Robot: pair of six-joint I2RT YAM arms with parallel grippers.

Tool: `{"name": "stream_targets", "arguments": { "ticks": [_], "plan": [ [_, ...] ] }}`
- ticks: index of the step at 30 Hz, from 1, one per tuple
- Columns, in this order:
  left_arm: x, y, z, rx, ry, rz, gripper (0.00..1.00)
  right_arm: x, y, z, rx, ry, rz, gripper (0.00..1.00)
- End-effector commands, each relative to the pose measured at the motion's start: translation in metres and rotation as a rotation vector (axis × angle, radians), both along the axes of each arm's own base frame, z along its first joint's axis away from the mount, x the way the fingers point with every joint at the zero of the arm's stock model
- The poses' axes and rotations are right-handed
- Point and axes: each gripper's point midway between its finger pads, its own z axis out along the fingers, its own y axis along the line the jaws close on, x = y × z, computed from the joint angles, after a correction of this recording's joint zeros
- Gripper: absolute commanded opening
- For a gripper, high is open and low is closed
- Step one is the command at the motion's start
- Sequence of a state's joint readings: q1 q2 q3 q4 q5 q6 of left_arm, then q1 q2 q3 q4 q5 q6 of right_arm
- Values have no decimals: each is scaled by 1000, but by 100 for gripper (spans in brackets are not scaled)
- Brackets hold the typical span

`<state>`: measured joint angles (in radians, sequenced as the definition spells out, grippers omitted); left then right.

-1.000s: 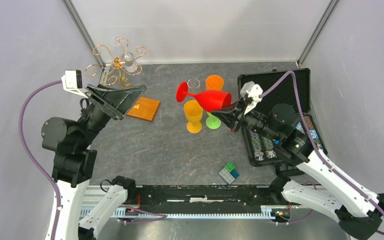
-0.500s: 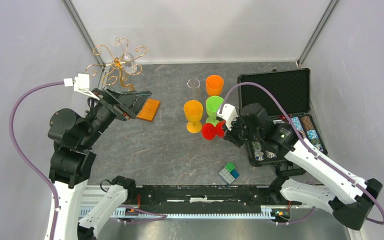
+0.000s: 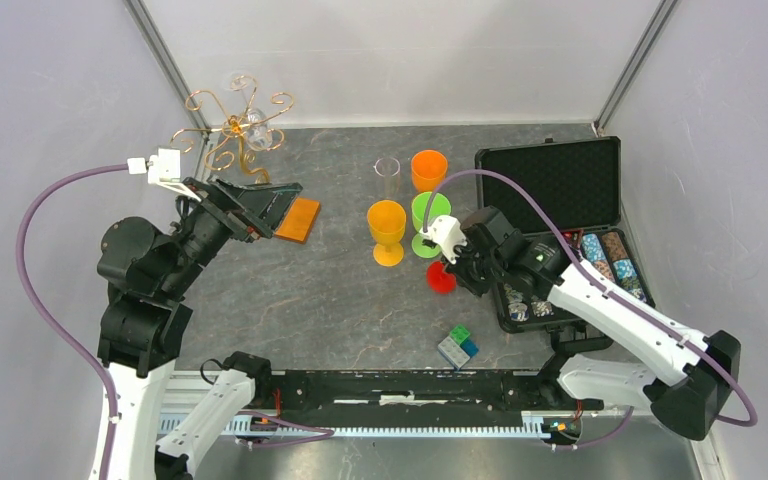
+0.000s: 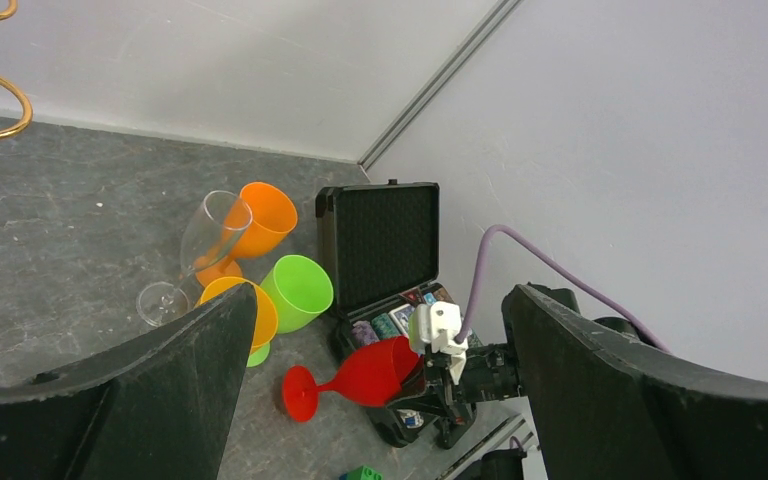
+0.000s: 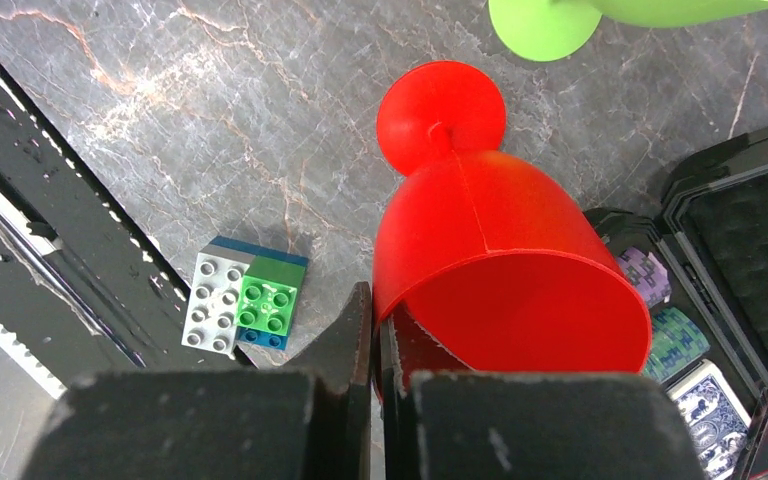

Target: Take the wine glass off the wine glass rack

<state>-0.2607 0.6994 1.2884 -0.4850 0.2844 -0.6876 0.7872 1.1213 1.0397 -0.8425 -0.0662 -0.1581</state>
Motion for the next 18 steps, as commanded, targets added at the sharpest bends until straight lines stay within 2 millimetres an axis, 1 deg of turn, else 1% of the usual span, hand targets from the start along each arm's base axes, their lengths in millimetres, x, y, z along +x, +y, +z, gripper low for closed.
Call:
{"name": "stream_targets", "arguments": {
  "ticks": [1,9,12,16,18],
  "plan": [
    [-1,4,5,31,-41,18,100,9,5,11,0,-29,13,2],
    [-2,4,5,33,-42,18,100,11,12,2,-26,7,44,4],
    [-2,4,5,34,-42,18,100,15,13,1,-42,8,40,7],
    [-1,4,5,37,-41,19,100,18,15,-1,-60,17,45,15],
    [-2,5,5,40,-42,23,100,18,16,-2,-65,18,46,21]
  ]
}}
